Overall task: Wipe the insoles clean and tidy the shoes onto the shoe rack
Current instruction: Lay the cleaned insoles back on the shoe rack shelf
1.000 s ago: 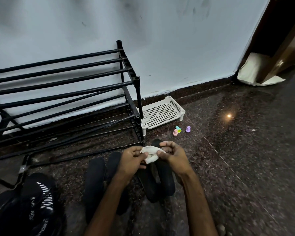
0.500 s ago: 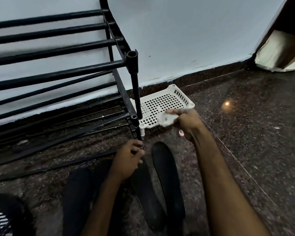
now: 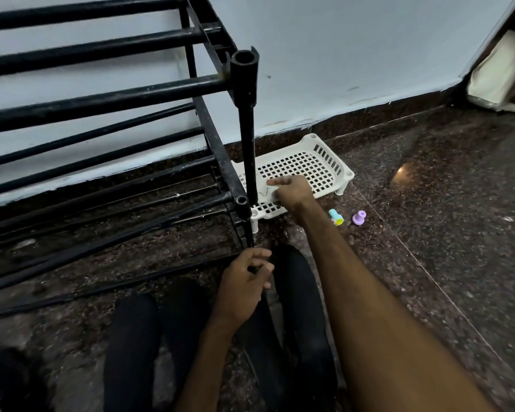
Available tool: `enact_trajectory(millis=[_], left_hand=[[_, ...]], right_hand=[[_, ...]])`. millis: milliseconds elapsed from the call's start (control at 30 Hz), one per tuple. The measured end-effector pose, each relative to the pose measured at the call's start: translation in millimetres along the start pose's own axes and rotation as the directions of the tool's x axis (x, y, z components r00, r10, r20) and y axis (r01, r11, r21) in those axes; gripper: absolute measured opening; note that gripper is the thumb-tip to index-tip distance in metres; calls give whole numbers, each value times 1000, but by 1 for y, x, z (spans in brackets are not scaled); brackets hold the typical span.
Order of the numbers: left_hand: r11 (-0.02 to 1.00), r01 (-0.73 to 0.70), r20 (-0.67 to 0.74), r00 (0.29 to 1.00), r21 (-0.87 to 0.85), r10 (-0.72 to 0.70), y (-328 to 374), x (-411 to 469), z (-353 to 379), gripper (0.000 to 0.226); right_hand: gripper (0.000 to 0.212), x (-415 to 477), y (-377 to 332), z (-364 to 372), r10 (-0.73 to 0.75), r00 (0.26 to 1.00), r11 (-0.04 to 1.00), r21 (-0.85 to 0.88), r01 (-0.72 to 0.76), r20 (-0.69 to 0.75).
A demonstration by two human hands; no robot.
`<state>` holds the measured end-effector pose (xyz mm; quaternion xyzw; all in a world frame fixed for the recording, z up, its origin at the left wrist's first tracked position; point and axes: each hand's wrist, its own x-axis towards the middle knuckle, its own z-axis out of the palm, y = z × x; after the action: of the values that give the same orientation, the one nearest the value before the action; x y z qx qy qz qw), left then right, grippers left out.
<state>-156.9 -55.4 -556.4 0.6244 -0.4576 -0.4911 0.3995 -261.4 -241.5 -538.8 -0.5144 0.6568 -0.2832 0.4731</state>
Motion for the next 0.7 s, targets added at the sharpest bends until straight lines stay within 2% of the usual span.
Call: enact_trajectory(millis=[100,267,333,433,700], left_hand=[[1000,-10,-9,1000,-8,10,-1,0,-1,16],[999,-20,-7,1000,-27,19,-1,-3,-8,16],[1000,-17,-10,1000,4,17,-2,-2,-11,16],[1000,1,-10,1000,23,-1,-4,-2,-15,15],[999,21,-55,998,32,-19,1,-8,-28,15]], right_hand=[[28,-9,-1,7,-61,998,994,-87,61,-2],[26,-6,-2,15,-178,984,946,-280,166,-18],[25,1,-1,21,-208,977,877,-436,203,38],[33,7,-2,24,-159,974,737,-637,224,158],[48,5,-8,21,-173,979,867,-455,203,108]])
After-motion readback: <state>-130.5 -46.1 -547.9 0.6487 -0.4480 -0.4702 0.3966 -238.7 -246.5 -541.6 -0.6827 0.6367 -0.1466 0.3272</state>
